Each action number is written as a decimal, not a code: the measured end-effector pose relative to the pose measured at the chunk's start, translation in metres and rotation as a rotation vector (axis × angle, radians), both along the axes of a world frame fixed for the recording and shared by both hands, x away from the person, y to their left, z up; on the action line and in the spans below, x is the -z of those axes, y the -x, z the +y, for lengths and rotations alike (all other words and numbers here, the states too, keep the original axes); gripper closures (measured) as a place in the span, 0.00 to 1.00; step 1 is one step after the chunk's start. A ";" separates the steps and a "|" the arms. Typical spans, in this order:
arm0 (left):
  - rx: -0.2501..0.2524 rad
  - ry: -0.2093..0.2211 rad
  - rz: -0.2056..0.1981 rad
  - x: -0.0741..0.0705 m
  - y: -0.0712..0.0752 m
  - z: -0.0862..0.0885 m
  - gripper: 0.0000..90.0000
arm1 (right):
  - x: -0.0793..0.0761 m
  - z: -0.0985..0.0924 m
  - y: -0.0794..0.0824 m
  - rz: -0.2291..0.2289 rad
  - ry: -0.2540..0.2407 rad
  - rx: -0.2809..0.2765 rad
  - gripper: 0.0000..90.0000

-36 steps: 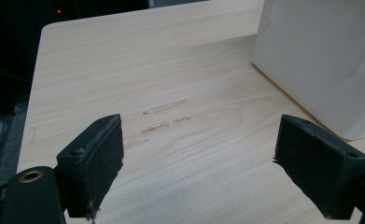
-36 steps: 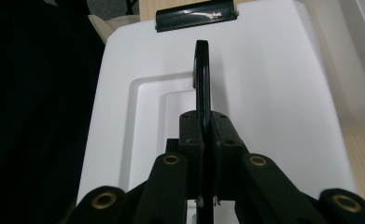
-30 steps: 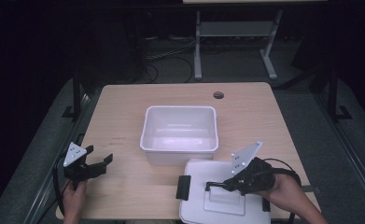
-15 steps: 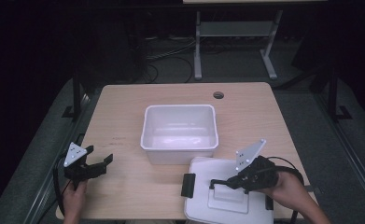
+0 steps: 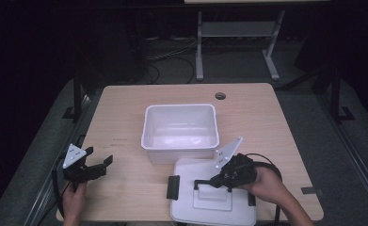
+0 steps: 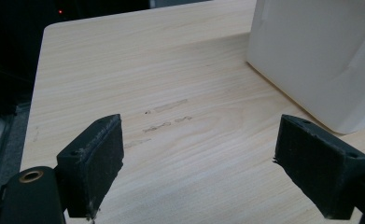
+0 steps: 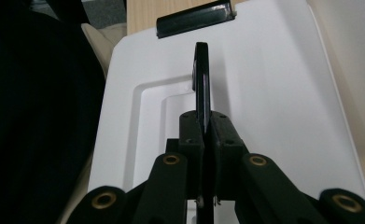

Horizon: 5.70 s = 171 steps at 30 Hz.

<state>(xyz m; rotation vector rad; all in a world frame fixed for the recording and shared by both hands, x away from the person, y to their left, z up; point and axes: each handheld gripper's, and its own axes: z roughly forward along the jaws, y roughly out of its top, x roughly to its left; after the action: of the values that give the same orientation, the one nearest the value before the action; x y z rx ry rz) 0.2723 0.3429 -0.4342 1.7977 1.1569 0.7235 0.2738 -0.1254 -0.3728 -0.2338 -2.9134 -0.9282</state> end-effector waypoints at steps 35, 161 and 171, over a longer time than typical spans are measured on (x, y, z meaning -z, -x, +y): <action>-0.003 0.001 -0.001 0.000 0.000 0.002 0.16 | 0.013 0.013 -0.017 0.018 -0.032 0.035 0.67; -0.012 0.002 -0.003 0.001 0.001 0.004 0.16 | 0.061 -0.118 -0.052 0.010 0.119 0.350 0.80; -0.010 0.005 -0.002 0.001 0.001 0.003 0.16 | 0.011 -0.121 -0.049 -0.048 0.059 0.321 0.80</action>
<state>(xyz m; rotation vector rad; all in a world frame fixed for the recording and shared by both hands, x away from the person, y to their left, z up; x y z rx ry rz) 0.2716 0.3463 -0.4351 1.7881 1.1661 0.7273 0.3231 -0.2463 -0.3838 -0.7107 -3.0042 -0.8947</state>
